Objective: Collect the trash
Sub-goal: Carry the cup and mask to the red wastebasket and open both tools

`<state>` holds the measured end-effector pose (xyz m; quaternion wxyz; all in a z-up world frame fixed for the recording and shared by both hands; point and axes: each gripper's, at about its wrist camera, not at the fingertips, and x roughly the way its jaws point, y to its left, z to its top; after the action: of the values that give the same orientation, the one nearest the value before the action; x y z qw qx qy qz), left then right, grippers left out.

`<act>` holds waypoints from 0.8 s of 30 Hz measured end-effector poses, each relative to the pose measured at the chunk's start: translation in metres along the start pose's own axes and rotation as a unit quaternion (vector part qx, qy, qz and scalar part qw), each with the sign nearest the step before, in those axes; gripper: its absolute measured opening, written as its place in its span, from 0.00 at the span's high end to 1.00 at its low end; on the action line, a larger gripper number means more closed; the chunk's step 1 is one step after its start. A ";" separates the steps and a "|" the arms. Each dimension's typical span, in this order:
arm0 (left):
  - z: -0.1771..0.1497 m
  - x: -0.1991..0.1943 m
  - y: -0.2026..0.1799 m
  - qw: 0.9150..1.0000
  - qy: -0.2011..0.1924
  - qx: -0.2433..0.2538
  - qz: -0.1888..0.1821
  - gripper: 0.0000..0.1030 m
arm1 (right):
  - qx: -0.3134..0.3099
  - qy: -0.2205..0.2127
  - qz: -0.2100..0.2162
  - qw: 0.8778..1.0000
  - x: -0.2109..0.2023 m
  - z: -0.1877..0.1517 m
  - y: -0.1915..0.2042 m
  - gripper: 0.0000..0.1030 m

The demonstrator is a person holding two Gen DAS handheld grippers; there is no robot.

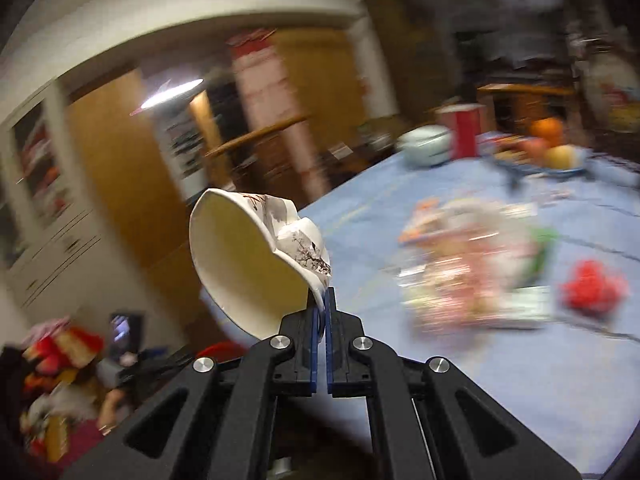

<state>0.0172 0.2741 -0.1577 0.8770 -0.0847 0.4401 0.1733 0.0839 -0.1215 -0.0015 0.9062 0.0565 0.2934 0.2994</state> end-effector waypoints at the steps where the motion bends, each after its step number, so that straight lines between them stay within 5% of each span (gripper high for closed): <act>1: 0.002 -0.005 0.005 1.000 -0.012 -0.004 0.014 0.06 | -0.011 0.023 0.028 0.999 0.018 -0.002 0.017 0.97; 10: 0.013 -0.027 0.065 0.993 -0.062 -0.073 0.066 0.06 | -0.087 0.211 0.153 0.962 0.166 -0.047 0.136 0.93; 11: 0.015 -0.027 0.073 0.992 -0.061 -0.088 0.063 0.06 | -0.099 0.237 0.162 0.953 0.190 -0.054 0.148 0.86; 12: 0.016 -0.027 0.080 0.992 -0.059 -0.099 0.058 0.06 | -0.111 0.253 0.159 0.948 0.206 -0.061 0.159 0.60; 13: 0.015 -0.031 0.083 0.991 -0.056 -0.105 0.054 0.06 | -0.119 0.259 0.142 0.948 0.218 -0.067 0.169 0.46; 14: 0.017 -0.033 0.088 0.991 -0.055 -0.112 0.048 0.06 | -0.121 0.255 0.134 0.950 0.222 -0.069 0.171 0.38; 19: 0.021 -0.038 0.091 0.990 -0.066 -0.119 0.038 0.06 | -0.130 0.218 0.124 0.959 0.198 -0.064 0.170 0.37; 24: 0.023 -0.035 0.072 0.992 -0.058 -0.112 0.032 0.06 | -0.111 0.156 0.097 0.977 0.159 -0.051 0.144 0.24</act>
<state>-0.0124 0.3398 -0.1157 0.8799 -0.1583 0.3692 0.2539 0.0850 0.0834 -0.0829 0.8166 -0.0637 0.3891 0.4215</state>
